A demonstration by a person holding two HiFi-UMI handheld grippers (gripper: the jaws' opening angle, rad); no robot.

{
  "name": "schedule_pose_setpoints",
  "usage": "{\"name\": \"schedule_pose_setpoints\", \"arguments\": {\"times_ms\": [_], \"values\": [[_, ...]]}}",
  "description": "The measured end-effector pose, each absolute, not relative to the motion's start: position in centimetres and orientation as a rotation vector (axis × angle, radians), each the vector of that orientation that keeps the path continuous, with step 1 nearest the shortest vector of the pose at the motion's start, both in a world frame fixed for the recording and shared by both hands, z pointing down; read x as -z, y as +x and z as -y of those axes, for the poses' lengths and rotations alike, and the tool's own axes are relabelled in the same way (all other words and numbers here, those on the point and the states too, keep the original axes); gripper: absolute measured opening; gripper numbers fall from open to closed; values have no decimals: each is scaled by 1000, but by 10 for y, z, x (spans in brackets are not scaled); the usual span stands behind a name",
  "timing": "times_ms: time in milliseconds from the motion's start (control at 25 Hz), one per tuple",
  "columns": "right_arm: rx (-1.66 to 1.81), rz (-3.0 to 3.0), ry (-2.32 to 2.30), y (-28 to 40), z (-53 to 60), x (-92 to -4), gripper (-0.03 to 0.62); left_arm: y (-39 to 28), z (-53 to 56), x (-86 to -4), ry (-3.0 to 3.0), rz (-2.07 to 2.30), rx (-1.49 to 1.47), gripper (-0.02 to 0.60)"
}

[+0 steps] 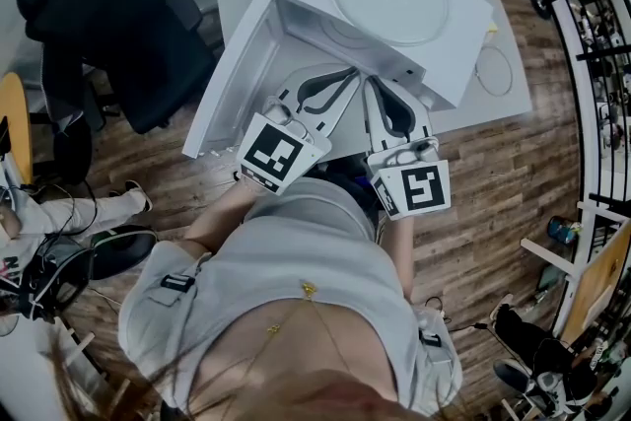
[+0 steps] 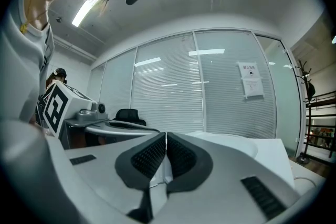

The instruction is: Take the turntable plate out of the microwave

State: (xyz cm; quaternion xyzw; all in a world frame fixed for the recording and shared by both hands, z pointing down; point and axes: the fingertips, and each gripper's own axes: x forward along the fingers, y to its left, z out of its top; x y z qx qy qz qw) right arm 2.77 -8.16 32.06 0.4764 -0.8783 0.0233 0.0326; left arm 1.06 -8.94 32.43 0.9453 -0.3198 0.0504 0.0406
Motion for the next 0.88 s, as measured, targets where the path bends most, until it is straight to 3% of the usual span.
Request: {"name": "schedule_pose_setpoints", "arguments": {"times_ms": [880], "values": [[-95,2701,1451,27,83,-323,18,10,90,-325,2881,967,-169,34]]}}
